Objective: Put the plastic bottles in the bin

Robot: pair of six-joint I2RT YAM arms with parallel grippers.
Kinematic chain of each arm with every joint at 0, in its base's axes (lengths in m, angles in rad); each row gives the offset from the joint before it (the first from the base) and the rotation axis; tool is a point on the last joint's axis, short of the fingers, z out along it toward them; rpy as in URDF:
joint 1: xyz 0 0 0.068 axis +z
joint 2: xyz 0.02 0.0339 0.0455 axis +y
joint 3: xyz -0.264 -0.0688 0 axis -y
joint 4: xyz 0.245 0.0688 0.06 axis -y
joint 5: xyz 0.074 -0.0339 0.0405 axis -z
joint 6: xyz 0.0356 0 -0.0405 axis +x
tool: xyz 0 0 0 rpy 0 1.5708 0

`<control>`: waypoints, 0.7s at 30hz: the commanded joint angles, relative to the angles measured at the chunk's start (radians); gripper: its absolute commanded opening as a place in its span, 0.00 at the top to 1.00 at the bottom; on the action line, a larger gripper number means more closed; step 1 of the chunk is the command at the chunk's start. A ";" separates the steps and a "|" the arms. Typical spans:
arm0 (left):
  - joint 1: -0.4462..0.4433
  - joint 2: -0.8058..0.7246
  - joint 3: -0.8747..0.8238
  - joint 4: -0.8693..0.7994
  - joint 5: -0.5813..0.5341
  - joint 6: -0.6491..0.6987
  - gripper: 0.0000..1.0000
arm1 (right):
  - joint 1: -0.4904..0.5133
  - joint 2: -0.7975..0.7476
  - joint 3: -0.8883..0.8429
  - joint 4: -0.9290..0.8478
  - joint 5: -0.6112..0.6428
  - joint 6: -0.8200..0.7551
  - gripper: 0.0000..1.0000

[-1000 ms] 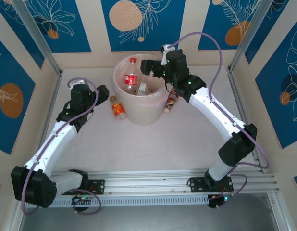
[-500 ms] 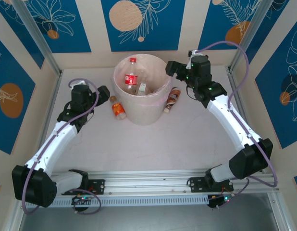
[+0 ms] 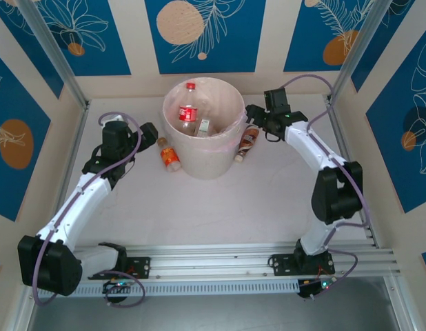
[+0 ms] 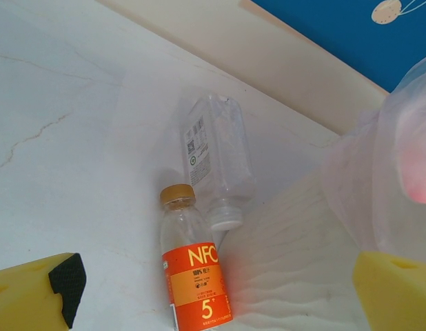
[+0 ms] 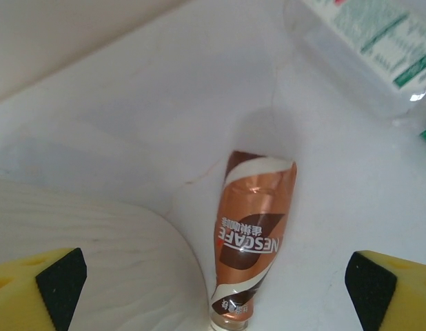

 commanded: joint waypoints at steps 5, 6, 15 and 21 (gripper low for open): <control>0.021 -0.011 -0.014 0.008 0.014 -0.015 0.00 | 0.019 0.208 0.200 -0.137 -0.071 0.012 0.04; 0.021 -0.010 -0.016 0.008 0.013 -0.015 0.00 | 0.023 0.240 0.230 -0.150 -0.066 0.008 0.04; 0.027 -0.002 -0.016 0.010 0.022 -0.021 0.00 | 0.064 0.503 0.529 -0.332 0.142 0.068 0.03; 0.032 -0.004 -0.016 0.006 0.020 -0.016 0.00 | 0.063 0.518 0.486 -0.322 0.162 0.072 0.04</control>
